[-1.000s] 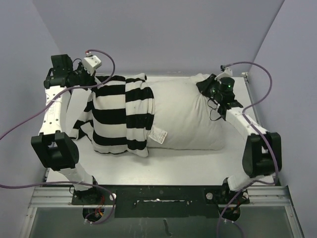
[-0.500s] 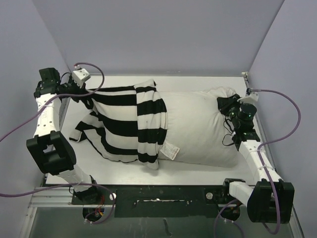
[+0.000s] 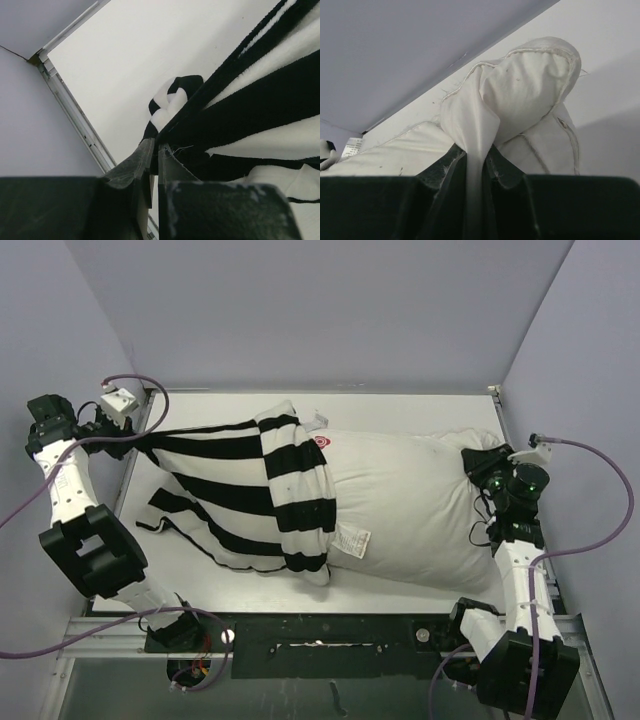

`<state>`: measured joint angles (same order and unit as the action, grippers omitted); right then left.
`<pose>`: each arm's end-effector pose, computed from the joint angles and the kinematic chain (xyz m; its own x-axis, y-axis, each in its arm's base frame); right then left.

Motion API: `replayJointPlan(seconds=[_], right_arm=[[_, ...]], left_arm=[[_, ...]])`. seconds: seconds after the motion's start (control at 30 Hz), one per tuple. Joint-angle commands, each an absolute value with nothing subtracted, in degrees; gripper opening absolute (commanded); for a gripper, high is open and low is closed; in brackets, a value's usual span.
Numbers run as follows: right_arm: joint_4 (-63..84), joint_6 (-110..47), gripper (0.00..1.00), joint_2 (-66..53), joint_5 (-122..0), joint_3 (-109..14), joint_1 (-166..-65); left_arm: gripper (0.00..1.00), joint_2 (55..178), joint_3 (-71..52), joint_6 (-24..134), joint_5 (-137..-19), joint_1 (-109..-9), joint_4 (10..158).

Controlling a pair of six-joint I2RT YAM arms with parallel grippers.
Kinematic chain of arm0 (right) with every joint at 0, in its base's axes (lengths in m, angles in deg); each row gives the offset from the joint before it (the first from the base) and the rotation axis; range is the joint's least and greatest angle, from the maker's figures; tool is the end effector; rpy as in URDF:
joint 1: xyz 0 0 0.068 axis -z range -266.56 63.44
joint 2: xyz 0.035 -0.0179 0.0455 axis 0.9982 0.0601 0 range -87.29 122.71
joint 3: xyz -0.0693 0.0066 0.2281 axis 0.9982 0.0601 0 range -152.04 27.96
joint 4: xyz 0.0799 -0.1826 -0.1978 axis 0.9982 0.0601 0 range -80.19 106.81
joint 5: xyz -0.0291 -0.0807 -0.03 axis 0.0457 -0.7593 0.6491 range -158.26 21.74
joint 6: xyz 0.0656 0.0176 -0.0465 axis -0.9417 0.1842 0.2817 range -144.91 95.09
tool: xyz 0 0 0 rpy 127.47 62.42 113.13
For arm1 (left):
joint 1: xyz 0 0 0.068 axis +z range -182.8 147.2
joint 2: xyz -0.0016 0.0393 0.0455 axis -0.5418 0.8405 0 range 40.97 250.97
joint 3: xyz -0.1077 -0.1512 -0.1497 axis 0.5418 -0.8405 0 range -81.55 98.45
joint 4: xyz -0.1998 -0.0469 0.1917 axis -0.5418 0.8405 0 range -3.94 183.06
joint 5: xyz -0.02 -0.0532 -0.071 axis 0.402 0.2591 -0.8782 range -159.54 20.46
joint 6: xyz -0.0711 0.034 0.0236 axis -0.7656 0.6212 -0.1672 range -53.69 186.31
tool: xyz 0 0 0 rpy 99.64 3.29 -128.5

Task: Remove the pillowcase from the pillow
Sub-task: Remove the pillow from the pillowcase.

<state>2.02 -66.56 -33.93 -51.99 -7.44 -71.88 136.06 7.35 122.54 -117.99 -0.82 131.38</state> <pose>0.2908 -0.0554 0.2467 -0.1434 0.6970 -0.7026 0.0958 0.7164 0.6911 0.3560 0.1593 0.2768 -0.3327 0.4423 -0.8329 0.5762 0.7945 0.1918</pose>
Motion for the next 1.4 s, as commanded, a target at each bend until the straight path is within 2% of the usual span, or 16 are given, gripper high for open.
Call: replayJointPlan(seconds=[0.0,0.27,0.33,0.4,0.43,0.47,0.5,0.57,0.6,0.77,0.87,1.0,1.13,1.37], right_arm=[[6.46,-62.23,0.0,-35.02,-73.29,-8.29,-62.86],[12.72,-59.57,0.0,-31.92,-78.28,-14.44,-60.76],[12.31,-58.68,0.0,-30.31,-77.1,-15.4,-60.62],[11.66,-58.36,0.0,-26.68,-71.3,-17.04,-60.67],[11.69,-58.45,0.0,-24.45,-68.1,-18.03,-61.01],[11.29,-58.59,0.0,-22.56,-66.19,-18.63,-61.95],[10.52,-58.33,0.0,-21.06,-65.55,-18.8,-63.46],[10.14,-56.89,0.0,-19.01,-66.74,-19.31,-67.15],[10.07,-55.88,0.0,-18.13,-67.74,-19.56,-68.86],[11.72,-53.42,0.0,-14.92,-68.01,-21.55,-70.54],[13.09,-51.6,0.0,-14.67,-68.3,-22.1,-70.51],[13.54,-50.26,0.0,-15.27,-68.69,-21.18,-70.08],[13.14,-50.24,0.07,-15.12,-68.77,-20.56,-69.73],[12.62,-50.57,0.08,-13.93,-68.22,-21.22,-70.41]], left_arm=[[0.0,137.73,12.16,127.51,-100.98,6.41,115.63],[0.0,142.11,14.52,125.48,-90.71,5.55,110.03],[0.0,142.68,15.13,125.27,-92.28,5.6,111.58],[0.0,142.03,15.81,125.89,-99.69,4.76,118.52],[0.08,141.59,16.3,127.7,-103.84,3.32,124.4],[0.31,141.04,16.52,130.28,-107.59,1.24,130.33],[0.64,140.07,15.89,132.41,-110.46,-1.52,135.06],[0.95,136.88,11.6,136.45,-115.34,-7.46,140.7],[0.97,134.98,8.79,138.53,-116.76,-10.97,142.18],[0.98,129.06,-5.77,141.02,-112.07,-30.64,140.09],[0.98,130.86,-10.43,138.28,-107.99,-37.48,136.06],[0.98,134.83,-11.28,135.86,-109.98,-38.86,137.39],[0.98,134.87,-14.01,139.82,-113.86,-38.2,142.02],[0.98,132.97,-21.94,140.49,-112.49,-39.6,136.51]])
